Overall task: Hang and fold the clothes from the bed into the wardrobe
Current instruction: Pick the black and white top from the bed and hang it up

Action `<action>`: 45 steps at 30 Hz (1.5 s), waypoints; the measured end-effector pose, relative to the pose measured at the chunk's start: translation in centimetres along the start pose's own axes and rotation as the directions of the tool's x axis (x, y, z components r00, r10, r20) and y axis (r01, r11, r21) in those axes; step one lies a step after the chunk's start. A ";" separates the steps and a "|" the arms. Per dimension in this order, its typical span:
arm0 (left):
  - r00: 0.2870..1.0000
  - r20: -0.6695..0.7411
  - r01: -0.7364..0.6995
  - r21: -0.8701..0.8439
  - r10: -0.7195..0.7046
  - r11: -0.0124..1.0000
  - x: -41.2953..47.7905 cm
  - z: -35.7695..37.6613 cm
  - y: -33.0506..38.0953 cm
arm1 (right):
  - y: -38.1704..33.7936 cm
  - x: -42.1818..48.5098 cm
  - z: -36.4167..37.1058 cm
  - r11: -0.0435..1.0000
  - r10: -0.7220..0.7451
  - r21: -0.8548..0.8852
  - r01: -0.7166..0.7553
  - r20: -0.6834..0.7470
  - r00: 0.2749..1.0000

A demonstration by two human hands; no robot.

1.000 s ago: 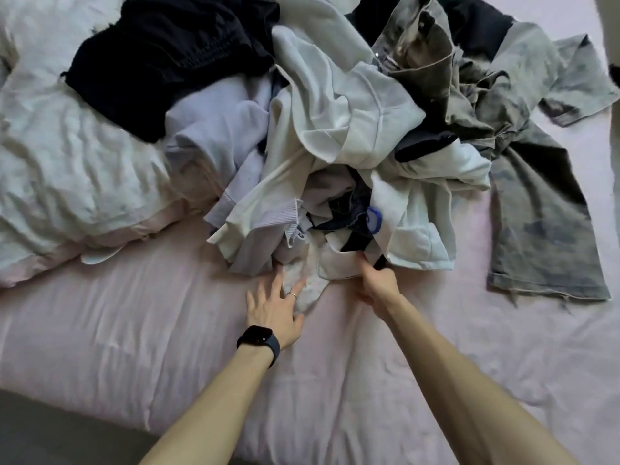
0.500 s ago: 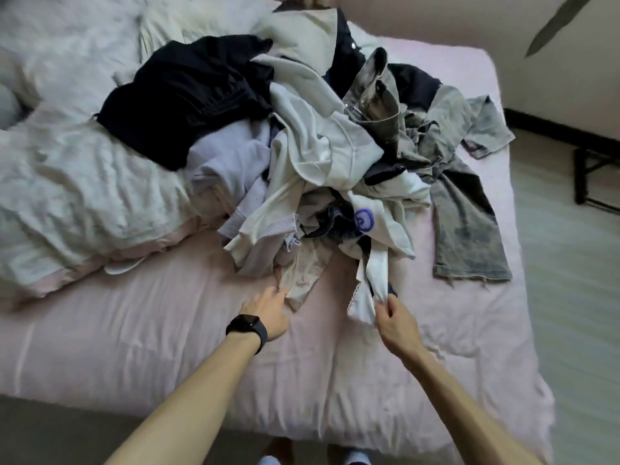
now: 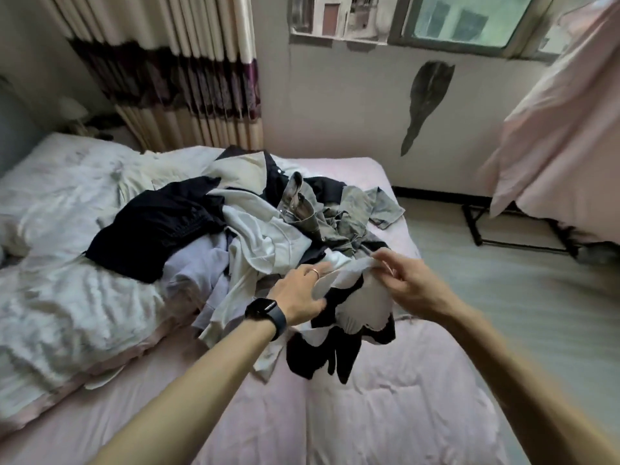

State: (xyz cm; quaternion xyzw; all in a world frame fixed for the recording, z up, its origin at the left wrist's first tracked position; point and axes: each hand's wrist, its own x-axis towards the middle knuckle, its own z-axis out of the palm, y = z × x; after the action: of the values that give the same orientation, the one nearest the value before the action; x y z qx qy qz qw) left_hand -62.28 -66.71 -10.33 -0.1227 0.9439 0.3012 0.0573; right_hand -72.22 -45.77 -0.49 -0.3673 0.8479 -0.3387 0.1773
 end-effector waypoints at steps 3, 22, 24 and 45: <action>0.993 0.040 0.112 -0.032 -0.111 0.993 1.4 -1.0 1.2 | -1.4 1.8 -4.0 0.989 -0.001 0.149 0.021 -0.129 0.992; 0.902 -0.335 0.023 -0.592 -0.272 0.805 1.1 -18.2 1.0 | 0.4 8.8 -8.2 0.895 0.254 0.417 -0.157 -0.190 0.948; 0.884 -0.381 -0.007 -0.589 -0.270 0.808 0.5 -19.4 0.7 | -0.9 10.0 -7.7 0.823 0.273 0.543 -0.167 -0.119 0.955; 0.865 -0.417 0.048 -0.484 -0.278 0.874 -6.5 -20.3 -3.6 | -5.0 15.9 0.5 0.966 -0.157 0.169 0.194 -0.210 0.965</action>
State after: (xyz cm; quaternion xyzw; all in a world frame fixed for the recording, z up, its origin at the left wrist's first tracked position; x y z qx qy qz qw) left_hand -55.75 -80.08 5.29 -0.2841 0.8165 0.4694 -0.1797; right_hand -80.08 -60.31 1.86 -0.3879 0.7893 -0.4660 0.0964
